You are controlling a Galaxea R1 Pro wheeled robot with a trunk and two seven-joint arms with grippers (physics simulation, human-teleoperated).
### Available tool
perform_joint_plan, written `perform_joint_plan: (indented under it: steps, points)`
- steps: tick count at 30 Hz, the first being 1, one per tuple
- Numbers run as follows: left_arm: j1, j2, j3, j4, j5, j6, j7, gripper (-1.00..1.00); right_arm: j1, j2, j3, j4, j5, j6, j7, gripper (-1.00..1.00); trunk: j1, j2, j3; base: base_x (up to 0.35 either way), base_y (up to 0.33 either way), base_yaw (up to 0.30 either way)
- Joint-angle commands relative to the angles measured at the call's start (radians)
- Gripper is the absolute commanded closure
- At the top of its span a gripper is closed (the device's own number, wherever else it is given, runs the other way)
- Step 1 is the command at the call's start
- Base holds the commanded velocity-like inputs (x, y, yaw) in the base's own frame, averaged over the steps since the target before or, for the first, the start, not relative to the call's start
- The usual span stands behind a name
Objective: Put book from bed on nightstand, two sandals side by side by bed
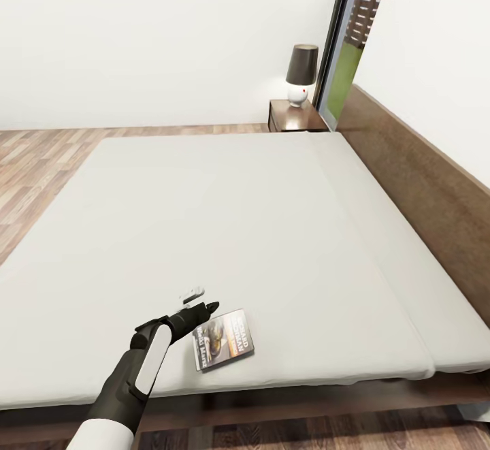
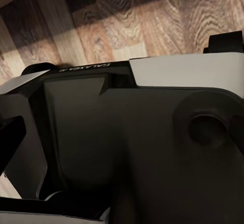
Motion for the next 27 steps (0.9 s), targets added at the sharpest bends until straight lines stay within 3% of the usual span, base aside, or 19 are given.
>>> perform_joint_plan:
  steps: [1, 12, 27]
  points:
    - [0.000, -0.001, 0.001, -0.001, 0.007, 0.005, 0.003, -1.00, 0.000, 0.000, -0.008, 0.001, -0.001, 0.003, 0.005, -1.00, 0.004, -0.008, -0.004, 0.000, 0.000, 0.000]
    - [0.000, -0.001, 0.001, -0.001, 0.007, 0.005, 0.003, -1.00, 0.000, 0.000, -0.008, 0.001, -0.001, 0.003, 0.005, -1.00, 0.046, -0.085, -0.038, 0.000, 0.000, 0.000]
    - [0.000, 0.001, 0.003, -0.034, 0.006, 0.003, 0.002, -1.00, 0.000, 0.000, -0.008, 0.001, 0.000, 0.003, 0.005, -1.00, 0.046, -0.085, -0.038, 0.000, 0.000, 0.000]
